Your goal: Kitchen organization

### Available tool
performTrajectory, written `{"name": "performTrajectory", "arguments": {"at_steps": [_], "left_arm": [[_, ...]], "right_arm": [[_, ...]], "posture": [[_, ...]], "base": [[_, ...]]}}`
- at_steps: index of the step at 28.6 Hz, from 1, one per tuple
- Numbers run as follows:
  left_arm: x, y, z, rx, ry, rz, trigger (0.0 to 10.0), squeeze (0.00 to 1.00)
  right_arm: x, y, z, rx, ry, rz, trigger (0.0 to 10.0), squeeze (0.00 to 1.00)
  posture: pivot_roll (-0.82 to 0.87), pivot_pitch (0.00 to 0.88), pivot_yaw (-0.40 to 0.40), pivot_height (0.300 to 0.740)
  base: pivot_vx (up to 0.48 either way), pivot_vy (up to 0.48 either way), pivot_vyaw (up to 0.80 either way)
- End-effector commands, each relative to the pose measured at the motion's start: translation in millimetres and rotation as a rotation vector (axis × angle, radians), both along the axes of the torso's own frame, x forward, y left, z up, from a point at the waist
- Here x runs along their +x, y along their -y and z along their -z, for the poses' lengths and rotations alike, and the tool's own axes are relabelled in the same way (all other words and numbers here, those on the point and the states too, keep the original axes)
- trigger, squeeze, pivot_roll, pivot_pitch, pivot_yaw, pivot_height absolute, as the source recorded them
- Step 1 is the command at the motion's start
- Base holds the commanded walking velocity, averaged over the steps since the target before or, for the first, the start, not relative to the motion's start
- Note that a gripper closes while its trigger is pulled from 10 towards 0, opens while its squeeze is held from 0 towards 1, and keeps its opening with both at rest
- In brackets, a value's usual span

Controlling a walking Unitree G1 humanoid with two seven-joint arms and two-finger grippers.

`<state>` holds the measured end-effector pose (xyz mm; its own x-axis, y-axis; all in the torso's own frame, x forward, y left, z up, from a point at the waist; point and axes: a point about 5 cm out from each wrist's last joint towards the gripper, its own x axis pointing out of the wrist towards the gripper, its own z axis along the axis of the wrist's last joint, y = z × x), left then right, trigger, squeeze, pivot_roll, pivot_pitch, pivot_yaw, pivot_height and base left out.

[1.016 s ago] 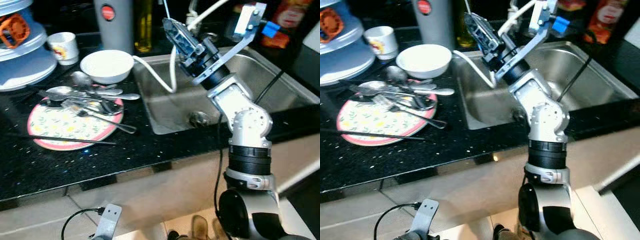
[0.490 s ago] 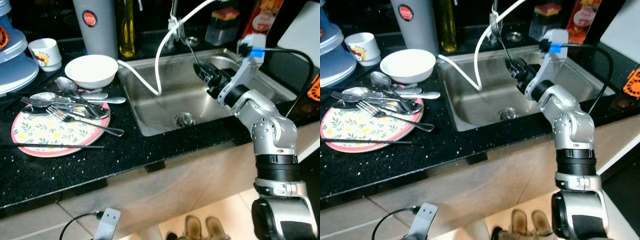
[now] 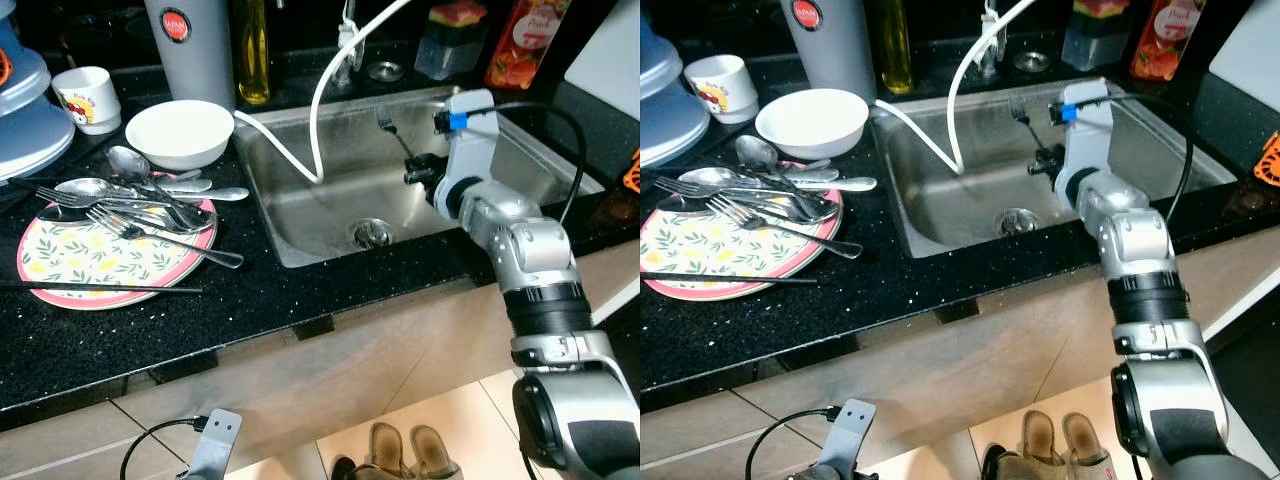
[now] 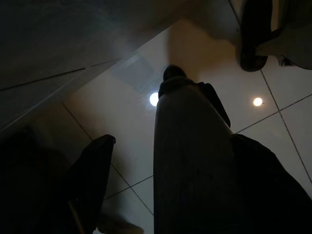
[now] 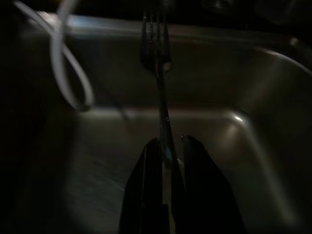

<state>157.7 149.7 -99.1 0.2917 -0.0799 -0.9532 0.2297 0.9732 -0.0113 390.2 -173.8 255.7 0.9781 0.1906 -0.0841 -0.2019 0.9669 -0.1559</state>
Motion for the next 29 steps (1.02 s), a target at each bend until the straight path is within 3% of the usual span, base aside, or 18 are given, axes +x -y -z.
{"name": "performTrajectory", "arguments": {"at_steps": [1, 7, 11, 14, 19, 20, 21, 22, 25, 27, 28, 29], "left_arm": [[-41.7, 4.8, 13.1, -0.040, -0.188, -0.062, 10.0, 0.00], [-60.5, 5.4, 17.9, -0.071, -0.235, -0.178, 10.0, 0.00], [-68.0, 5.2, 19.8, -0.071, -0.243, -0.224, 10.0, 0.00], [-76.1, 5.0, 22.1, -0.059, -0.234, -0.309, 10.0, 0.00], [-83.0, 3.6, 23.7, -0.043, -0.225, -0.358, 10.0, 0.00], [-84.1, 3.5, 23.9, -0.043, -0.225, -0.367, 10.0, 0.00], [-84.1, 3.5, 23.9, -0.043, -0.225, -0.367, 10.0, 0.00], [-85.0, 3.4, 24.1, -0.043, -0.224, -0.373, 10.0, 0.00], [-85.0, 3.4, 24.1, -0.043, -0.223, -0.374, 10.0, 0.00], [-84.5, 3.4, 24.0, -0.043, -0.220, -0.376, 10.0, 0.00], [-83.1, 3.3, 23.8, -0.043, -0.214, -0.375, 10.0, 0.00], [-83.1, 3.3, 23.8, -0.043, -0.214, -0.375, 10.0, 0.00]], "right_arm": [[4.2, 1.9, 6.9, -0.088, -0.038, 0.031, 10.0, 0.00], [16.1, -8.4, 17.6, -0.233, -0.084, 0.000, 10.0, 0.00], [20.9, -16.4, 14.3, -0.258, -0.068, -0.043, 10.0, 0.00], [26.8, -30.6, 3.1, -0.313, -0.011, -0.102, 10.0, 0.00], [30.8, -54.1, -7.4, -0.357, 0.036, -0.176, 10.0, 0.00], [31.9, -57.8, -8.1, -0.382, 0.042, -0.175, 10.0, 0.35], [31.9, -57.8, -8.1, -0.382, 0.042, -0.175, 10.0, 0.35], [33.1, -64.4, -10.4, -0.389, 0.057, -0.181, 10.0, 1.00], [33.3, -68.2, -14.1, -0.364, 0.076, -0.188, 10.0, 1.00], [33.5, -71.5, -20.6, -0.313, 0.108, -0.197, 10.0, 1.00], [32.5, -74.9, -30.1, -0.212, 0.148, -0.230, 10.0, 1.00], [32.5, -74.9, -30.1, -0.212, 0.148, -0.230, 10.0, 1.00]], "posture": [[0.01, 0.141, -0.041, 0.740], [0.03, 0.230, -0.059, 0.740], [0.04, 0.253, -0.064, 0.740], [0.06, 0.284, -0.069, 0.740], [0.09, 0.304, -0.076, 0.740], [0.09, 0.306, -0.077, 0.740], [0.09, 0.306, -0.077, 0.740], [0.10, 0.299, -0.076, 0.740], [0.10, 0.295, -0.076, 0.740], [0.11, 0.286, -0.076, 0.740], [0.11, 0.276, -0.074, 0.740], [0.11, 0.276, -0.074, 0.740]], "base": [[0.000, 0.000, 0.00], [0.000, 0.000, 0.00], [0.000, 0.000, 0.00], [0.000, 0.000, 0.00], [0.000, 0.000, 0.00], [0.000, 0.000, 0.00], [0.000, 0.000, 0.00], [0.000, 0.000, 0.00], [0.000, 0.000, 0.00], [0.000, 0.000, 0.00], [0.000, 0.000, 0.00], [0.000, 0.000, 0.00]]}}
